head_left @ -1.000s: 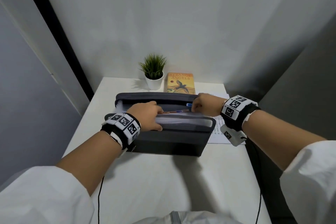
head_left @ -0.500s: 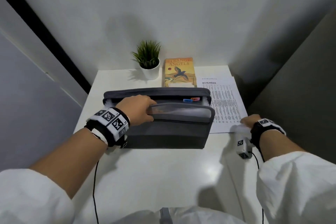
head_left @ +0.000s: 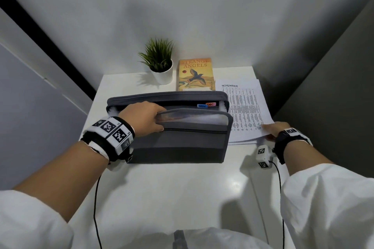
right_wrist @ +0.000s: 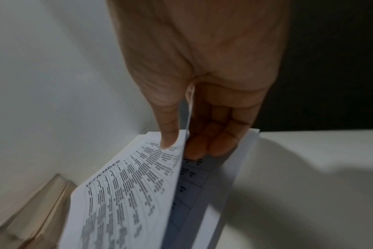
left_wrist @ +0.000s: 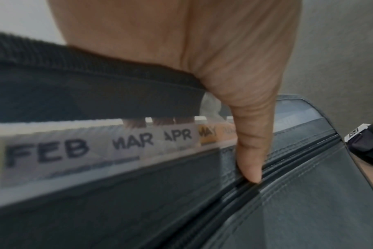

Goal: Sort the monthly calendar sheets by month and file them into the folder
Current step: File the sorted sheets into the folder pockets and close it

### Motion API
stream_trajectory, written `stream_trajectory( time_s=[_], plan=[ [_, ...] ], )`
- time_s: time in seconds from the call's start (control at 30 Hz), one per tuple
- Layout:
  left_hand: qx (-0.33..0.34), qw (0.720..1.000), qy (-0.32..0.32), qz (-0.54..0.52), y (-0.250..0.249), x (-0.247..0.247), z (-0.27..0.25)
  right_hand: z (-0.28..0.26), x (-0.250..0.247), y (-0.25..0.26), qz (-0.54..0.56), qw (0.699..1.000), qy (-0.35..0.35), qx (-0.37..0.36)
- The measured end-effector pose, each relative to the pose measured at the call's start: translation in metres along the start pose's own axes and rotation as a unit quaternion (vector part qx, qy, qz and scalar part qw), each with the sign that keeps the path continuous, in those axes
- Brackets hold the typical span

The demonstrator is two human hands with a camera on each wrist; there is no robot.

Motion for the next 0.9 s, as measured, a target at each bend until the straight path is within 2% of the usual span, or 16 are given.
stream_trajectory(
  time_s=[0.1,0.23,0.3,0.37,0.47,0.57,0.7,0.9],
  plan=[
    [-0.002,1.0,0.001,0.002,0.0,0.001,0.0,-0.002,0.002,0.01,-0.059,0.997,0.04,-0.008],
    [-0.004,1.0,0.0,0.001,0.0,0.001,0.001,-0.016,0.002,0.021,-0.185,0.981,0.063,0.019],
    [-0.004,1.0,-0.002,0.0,0.0,0.001,0.001,-0.016,0.009,0.025,-0.206,0.976,0.072,0.017],
    [-0.002,1.0,0.002,0.002,0.0,0.0,0.001,-0.02,0.014,0.029,-0.19,0.981,0.048,-0.008],
    [0.004,1.0,0.009,0.008,-0.001,-0.001,-0.001,-0.026,0.019,0.034,-0.253,0.965,0.027,-0.062],
    [0.004,1.0,0.013,0.01,-0.003,-0.001,-0.005,-0.032,0.02,0.044,-0.243,0.967,0.024,-0.067],
    [0.004,1.0,0.012,0.014,-0.005,-0.001,-0.013,-0.038,0.002,0.068,-0.24,0.967,-0.033,-0.079],
    [-0.005,1.0,0.001,0.015,-0.008,0.0,-0.021,-0.061,-0.044,0.103,-0.186,0.967,-0.083,-0.156]
  ],
)
Point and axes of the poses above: each hand's wrist, its own z-axis towards the middle knuckle, its own x-axis out of the palm, y = z × x, the point moved 4 cm from there along z, towards the middle knuckle, and after that the axes turned 7 degrees about z, right-handed, at the moved point
